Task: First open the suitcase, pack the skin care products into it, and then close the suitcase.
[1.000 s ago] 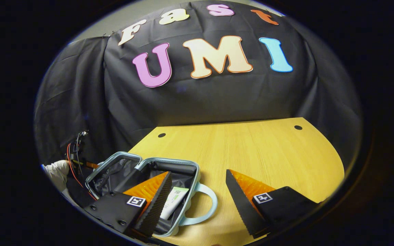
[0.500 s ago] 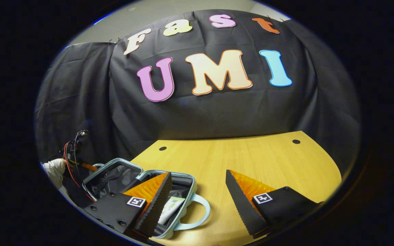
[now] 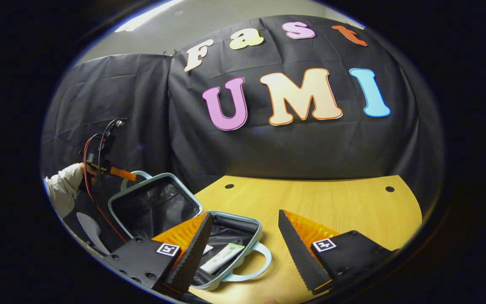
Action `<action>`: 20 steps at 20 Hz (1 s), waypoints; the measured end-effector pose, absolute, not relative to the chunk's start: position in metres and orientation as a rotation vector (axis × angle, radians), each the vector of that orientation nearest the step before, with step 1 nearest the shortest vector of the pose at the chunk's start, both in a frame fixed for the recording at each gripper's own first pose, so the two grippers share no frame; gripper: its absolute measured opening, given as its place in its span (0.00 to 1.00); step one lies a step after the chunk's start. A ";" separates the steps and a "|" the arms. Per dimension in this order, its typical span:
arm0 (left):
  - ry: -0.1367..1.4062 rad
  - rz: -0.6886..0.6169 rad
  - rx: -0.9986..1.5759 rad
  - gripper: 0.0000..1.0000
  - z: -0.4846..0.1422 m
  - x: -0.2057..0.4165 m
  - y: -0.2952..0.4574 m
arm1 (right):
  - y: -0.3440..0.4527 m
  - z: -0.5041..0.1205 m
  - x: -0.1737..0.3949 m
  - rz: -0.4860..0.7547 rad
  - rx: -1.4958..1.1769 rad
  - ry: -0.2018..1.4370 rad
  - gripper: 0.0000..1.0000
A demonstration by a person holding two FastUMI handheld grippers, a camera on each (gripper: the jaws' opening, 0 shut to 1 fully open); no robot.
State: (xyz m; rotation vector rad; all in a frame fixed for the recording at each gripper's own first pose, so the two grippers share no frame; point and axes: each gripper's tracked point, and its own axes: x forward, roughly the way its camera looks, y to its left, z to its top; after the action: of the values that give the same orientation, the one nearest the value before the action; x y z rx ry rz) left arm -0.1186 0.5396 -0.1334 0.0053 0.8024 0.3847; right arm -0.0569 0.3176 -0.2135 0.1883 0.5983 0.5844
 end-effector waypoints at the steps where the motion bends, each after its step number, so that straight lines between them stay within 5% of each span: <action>1: 0.793 0.384 0.032 0.00 -0.127 -0.113 0.529 | 0.310 -0.210 -0.054 0.589 0.194 0.591 0.98; 20: 0.621 0.131 -0.013 0.00 -0.085 -0.056 0.308 | 0.210 -0.185 -0.028 0.602 0.171 0.521 0.98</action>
State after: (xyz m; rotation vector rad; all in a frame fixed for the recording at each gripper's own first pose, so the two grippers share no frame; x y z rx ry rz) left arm -0.0556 0.3084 -0.0851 -0.0130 0.6206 0.1307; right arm -0.0283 0.2103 -0.1849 0.1709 0.5208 0.6024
